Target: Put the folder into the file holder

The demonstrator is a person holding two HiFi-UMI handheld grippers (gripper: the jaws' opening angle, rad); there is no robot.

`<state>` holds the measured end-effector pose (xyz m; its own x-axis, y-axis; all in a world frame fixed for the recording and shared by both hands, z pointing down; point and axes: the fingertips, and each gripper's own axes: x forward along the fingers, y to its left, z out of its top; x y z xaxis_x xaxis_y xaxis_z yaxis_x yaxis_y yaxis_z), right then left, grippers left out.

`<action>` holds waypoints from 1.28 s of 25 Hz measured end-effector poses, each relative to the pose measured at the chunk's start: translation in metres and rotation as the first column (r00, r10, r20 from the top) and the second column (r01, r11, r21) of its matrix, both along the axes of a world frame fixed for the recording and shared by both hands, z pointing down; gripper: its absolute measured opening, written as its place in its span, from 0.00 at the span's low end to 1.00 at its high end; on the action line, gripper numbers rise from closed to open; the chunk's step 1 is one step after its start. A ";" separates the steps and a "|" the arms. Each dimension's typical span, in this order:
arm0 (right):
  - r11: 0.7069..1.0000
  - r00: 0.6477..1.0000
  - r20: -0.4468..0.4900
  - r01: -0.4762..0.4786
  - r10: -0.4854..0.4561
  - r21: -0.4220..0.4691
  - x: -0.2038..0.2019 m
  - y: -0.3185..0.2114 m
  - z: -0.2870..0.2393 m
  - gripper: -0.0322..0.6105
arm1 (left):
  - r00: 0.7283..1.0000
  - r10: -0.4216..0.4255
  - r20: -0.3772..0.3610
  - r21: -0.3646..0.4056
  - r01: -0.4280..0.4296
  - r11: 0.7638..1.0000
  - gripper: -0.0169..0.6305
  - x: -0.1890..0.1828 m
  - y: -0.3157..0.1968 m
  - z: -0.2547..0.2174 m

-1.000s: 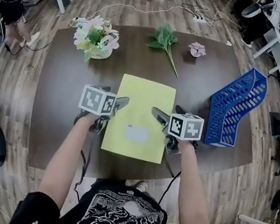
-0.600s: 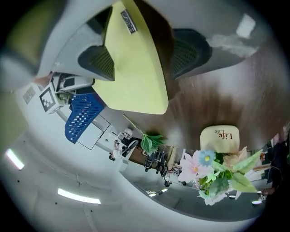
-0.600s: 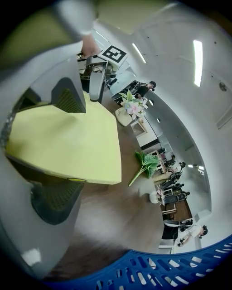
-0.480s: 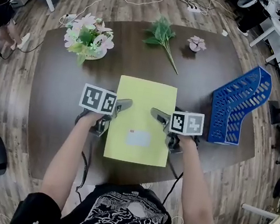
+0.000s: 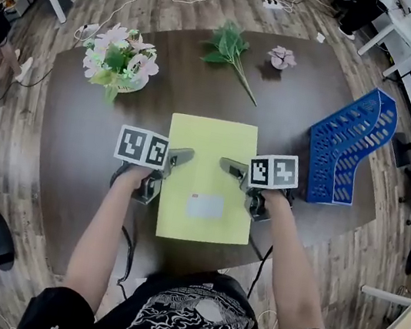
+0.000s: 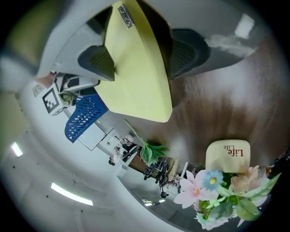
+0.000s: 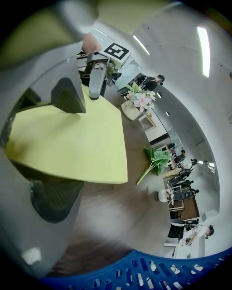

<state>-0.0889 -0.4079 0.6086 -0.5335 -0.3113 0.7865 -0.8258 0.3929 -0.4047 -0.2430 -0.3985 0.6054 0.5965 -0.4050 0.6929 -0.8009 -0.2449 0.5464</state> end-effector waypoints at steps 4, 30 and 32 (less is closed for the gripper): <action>1.000 1.000 -0.012 -0.012 0.012 -0.006 -0.001 0.000 0.000 0.77 | 1.000 0.012 0.000 -0.002 -0.012 1.000 0.63 0.000 -0.001 0.000; 0.978 0.999 -0.013 -0.042 0.046 0.206 0.007 -0.008 -0.061 0.75 | 0.996 0.025 0.084 0.193 -0.041 0.980 0.59 0.010 -0.012 -0.069; 0.969 0.999 -0.011 -0.036 0.040 0.244 0.009 -0.010 -0.073 0.75 | 0.995 0.020 0.100 0.225 -0.042 0.974 0.59 0.013 -0.013 -0.082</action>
<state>-0.0798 -0.4177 0.5355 -0.5059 -0.5146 0.6923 -0.8475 0.4462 -0.2876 -0.2299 -0.4114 0.5238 0.5466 -0.5401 0.6400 -0.8369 -0.3790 0.3949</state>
